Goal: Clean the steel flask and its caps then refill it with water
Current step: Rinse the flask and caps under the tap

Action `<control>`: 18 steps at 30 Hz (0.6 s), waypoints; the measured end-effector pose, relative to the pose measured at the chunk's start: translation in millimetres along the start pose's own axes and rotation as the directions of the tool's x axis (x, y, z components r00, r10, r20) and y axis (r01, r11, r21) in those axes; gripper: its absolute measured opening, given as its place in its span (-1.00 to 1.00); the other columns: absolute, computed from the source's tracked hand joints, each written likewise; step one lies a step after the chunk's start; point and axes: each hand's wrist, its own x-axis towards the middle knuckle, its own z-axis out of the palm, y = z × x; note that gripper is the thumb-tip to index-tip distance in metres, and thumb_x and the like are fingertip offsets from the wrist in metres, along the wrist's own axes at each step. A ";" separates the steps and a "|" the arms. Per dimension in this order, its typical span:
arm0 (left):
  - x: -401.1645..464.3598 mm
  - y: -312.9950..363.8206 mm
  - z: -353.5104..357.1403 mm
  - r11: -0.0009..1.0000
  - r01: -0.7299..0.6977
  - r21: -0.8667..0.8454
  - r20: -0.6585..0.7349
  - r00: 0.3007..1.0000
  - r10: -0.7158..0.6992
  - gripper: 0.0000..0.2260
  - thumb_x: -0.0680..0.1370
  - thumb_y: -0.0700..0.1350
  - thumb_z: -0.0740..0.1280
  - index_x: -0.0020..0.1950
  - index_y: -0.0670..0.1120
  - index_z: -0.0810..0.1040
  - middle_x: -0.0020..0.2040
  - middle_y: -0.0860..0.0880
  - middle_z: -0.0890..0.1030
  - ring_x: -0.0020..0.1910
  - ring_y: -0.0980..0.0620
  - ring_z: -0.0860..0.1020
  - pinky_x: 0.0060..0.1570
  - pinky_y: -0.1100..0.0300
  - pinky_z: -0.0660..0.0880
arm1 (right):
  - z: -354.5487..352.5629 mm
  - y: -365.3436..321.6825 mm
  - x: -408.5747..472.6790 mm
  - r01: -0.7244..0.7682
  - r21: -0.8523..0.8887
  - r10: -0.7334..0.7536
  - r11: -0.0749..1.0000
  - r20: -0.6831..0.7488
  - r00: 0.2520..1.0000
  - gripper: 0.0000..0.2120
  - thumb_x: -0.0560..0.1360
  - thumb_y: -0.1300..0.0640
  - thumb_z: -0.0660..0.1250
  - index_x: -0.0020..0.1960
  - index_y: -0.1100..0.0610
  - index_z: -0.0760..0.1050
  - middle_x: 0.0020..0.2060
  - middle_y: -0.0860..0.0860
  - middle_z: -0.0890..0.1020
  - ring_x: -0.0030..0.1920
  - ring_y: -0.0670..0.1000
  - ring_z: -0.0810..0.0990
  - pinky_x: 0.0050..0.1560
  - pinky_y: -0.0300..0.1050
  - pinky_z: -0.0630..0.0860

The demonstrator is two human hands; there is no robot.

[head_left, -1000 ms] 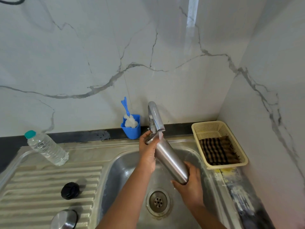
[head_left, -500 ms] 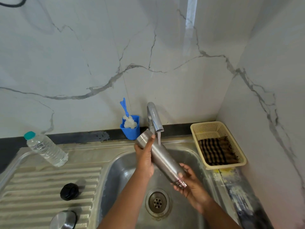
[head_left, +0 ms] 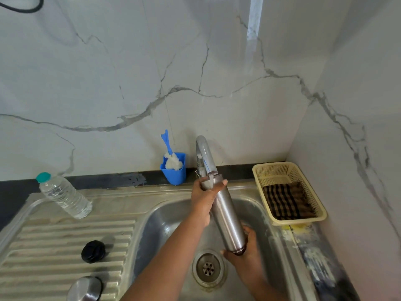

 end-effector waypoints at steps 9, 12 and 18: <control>16.5 -2.2 -33.8 0.976 0.207 -0.064 -0.159 0.964 -0.215 -0.51 0.41 0.08 0.54 0.21 -0.07 0.46 0.15 -0.20 0.58 0.10 -0.22 0.58 0.03 -0.19 0.60 | -38.1 -48.6 -12.0 0.139 0.168 -0.131 0.976 -0.053 0.990 -0.29 0.12 0.14 0.69 0.21 0.03 0.52 0.07 -0.07 0.63 0.03 -0.06 0.65 -0.10 -0.23 0.62; 12.3 -18.6 -51.7 0.919 0.352 -0.178 -0.164 0.910 -0.381 -0.38 0.39 0.16 0.53 0.28 -0.11 0.39 0.13 -0.26 0.56 0.05 -0.25 0.60 -0.04 -0.17 0.64 | -42.7 -74.9 -0.7 0.235 0.118 -0.228 0.965 -0.072 0.971 -0.48 0.21 0.14 0.59 0.13 0.00 0.55 0.03 -0.09 0.65 0.05 -0.04 0.65 -0.03 -0.17 0.63; 3.6 -43.8 -68.1 0.889 0.376 -0.260 -0.196 0.881 -0.430 -0.56 0.57 0.12 0.36 0.24 -0.19 0.40 0.01 -0.29 0.56 -0.06 -0.22 0.60 -0.12 -0.09 0.60 | -28.8 -119.3 23.5 0.403 -0.132 -0.402 0.906 0.035 0.915 -0.55 0.24 -0.15 0.58 0.07 -0.15 0.54 -0.05 -0.23 0.62 -0.06 -0.13 0.65 -0.09 -0.15 0.63</control>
